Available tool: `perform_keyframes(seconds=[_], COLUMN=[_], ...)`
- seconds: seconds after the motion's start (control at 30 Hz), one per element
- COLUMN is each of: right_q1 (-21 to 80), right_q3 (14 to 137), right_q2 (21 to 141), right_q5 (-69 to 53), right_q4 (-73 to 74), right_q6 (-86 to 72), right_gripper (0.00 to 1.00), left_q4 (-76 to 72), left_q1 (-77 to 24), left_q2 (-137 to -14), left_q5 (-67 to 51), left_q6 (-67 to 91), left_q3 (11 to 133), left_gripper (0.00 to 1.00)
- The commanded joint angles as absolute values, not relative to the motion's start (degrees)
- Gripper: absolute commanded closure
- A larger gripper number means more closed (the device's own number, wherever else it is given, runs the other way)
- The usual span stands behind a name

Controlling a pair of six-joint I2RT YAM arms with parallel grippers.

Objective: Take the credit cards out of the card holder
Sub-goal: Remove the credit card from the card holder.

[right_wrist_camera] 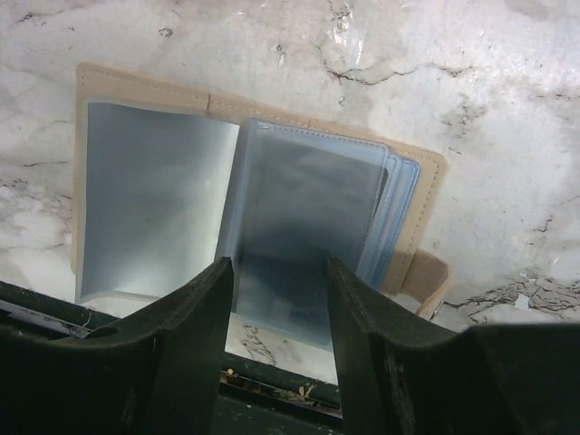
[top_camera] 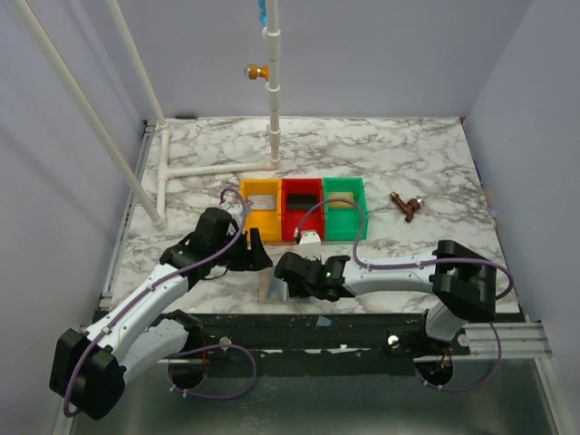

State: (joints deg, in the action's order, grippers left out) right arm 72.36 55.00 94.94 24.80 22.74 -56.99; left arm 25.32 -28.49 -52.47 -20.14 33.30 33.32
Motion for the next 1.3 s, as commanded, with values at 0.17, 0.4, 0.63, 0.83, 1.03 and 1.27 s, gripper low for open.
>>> perform_keyframes(seconds=[0.17, 0.4, 0.63, 0.83, 1.03, 1.27], right_q1=[72.1, 72.1, 72.1, 72.0, 70.9, 69.6], right_q3=[54.0, 56.2, 58.2, 59.3, 58.6, 54.8], right_q2=[96.8, 98.1, 98.6, 99.7, 99.3, 94.0], right_q5=[25.0, 24.6, 23.5, 21.7, 18.6, 20.4], right_q4=[22.4, 22.1, 20.4, 17.7, 13.5, 11.8], right_q6=[-56.9, -55.4, -53.2, -51.7, -51.7, -53.7], right_gripper=[0.57, 0.69, 0.69, 0.69, 0.69, 0.69], left_q4=[24.0, 23.6, 23.8, 26.7, 28.5, 26.5], left_q1=[-28.1, -28.2, -28.1, -28.0, -28.0, -28.0], left_q2=[-53.5, -54.0, -53.3, -52.0, -49.4, -46.9], left_q5=[-21.6, -22.4, -22.9, -21.1, -21.4, -24.1], left_q6=[33.5, 33.9, 33.8, 32.6, 34.1, 38.2], left_q3=[33.8, 33.8, 33.8, 34.7, 33.6, 30.4], left_gripper=[0.39, 0.39, 0.39, 0.39, 0.40, 0.49])
